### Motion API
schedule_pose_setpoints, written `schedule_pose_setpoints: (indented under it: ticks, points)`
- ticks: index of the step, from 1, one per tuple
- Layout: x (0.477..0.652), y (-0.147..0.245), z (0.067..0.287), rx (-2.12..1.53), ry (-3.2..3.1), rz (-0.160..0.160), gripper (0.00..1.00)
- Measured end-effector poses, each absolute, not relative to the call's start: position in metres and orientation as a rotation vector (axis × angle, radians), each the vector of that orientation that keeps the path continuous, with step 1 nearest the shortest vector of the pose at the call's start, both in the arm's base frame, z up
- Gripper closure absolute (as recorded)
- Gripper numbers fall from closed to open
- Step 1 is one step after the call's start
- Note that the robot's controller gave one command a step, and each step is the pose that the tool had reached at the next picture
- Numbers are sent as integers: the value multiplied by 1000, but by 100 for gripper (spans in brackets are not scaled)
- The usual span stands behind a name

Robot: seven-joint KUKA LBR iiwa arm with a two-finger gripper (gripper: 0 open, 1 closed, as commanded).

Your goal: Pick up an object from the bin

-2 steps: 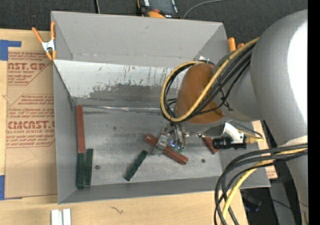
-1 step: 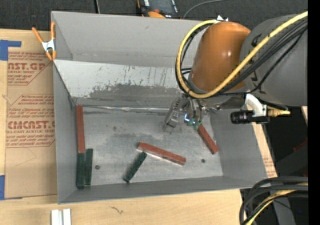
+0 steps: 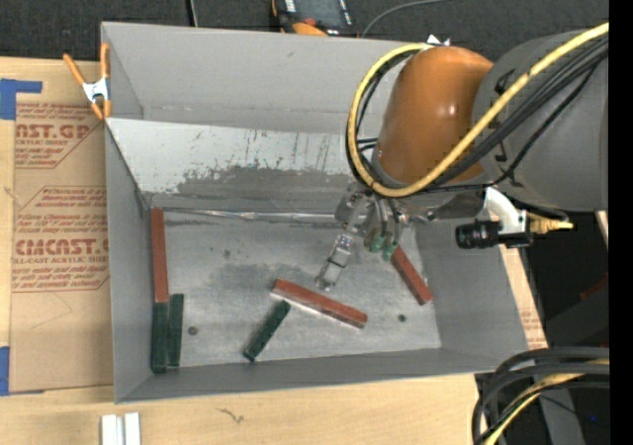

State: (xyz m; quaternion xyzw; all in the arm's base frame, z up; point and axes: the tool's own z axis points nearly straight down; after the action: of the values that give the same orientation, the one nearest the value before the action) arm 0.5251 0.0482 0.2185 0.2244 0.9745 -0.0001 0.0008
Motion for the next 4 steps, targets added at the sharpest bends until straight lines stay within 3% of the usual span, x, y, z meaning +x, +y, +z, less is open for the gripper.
schedule_pose_setpoints:
  ticks: [1,2,3,4]
  points:
    - [509,41,130,676,3076,-5,0]
    - [496,44,66,661,3079,-4,0]
    - [499,44,69,660,3072,0,100]
    - [495,75,69,184,3137,0,100]
